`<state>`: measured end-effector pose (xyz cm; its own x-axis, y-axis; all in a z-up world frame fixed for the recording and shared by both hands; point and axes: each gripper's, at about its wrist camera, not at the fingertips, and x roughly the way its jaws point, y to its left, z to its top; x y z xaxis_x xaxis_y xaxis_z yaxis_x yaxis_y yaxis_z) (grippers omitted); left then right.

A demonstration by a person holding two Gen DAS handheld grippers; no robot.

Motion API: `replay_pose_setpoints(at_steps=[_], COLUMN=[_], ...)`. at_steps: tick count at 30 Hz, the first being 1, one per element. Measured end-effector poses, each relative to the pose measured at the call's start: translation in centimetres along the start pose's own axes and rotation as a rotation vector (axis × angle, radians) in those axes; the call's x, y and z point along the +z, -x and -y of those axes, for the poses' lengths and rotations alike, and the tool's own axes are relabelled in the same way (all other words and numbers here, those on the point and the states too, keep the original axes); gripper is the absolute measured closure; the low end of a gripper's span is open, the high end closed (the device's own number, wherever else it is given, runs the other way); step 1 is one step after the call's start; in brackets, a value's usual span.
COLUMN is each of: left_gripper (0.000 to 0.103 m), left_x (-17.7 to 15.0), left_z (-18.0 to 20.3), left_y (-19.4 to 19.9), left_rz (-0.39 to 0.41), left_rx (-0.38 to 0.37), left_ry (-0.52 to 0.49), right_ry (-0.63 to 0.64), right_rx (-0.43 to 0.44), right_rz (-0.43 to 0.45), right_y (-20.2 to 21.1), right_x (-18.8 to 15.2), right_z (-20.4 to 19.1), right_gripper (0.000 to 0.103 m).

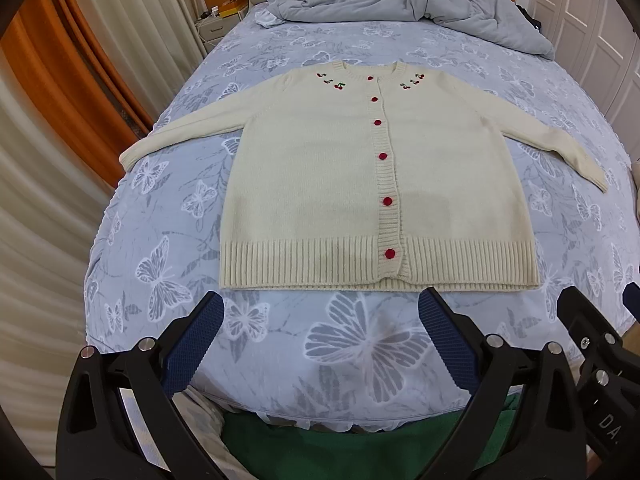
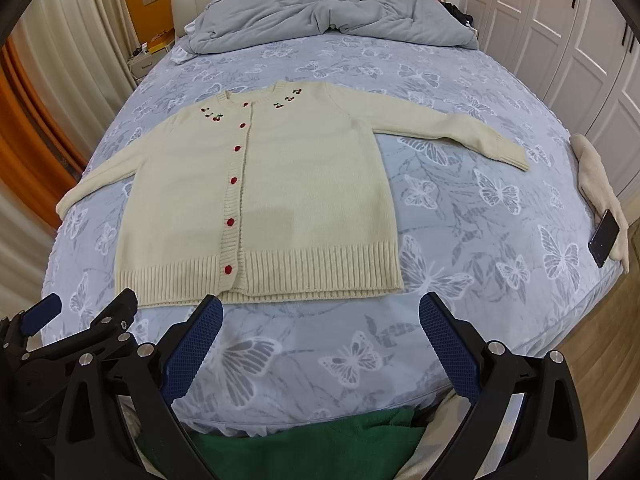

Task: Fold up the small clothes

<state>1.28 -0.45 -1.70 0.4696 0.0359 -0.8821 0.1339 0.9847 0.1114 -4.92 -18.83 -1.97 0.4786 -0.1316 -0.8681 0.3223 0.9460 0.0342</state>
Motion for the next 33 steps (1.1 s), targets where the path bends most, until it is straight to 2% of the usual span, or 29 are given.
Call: replay_pose_setpoints(at_steps=[33], left_gripper=[0.008], left_x=[0.37], left_z=[-0.41], left_y=[-0.38], left_rz=[-0.005], left_rx=[0.006], left_ry=[0.005], right_ry=[-0.002], right_rx=[0.001], right_rz=[-0.002], right_y=[-0.24], right_x=[0.57], right_z=[-0.21], right_gripper=[0.006])
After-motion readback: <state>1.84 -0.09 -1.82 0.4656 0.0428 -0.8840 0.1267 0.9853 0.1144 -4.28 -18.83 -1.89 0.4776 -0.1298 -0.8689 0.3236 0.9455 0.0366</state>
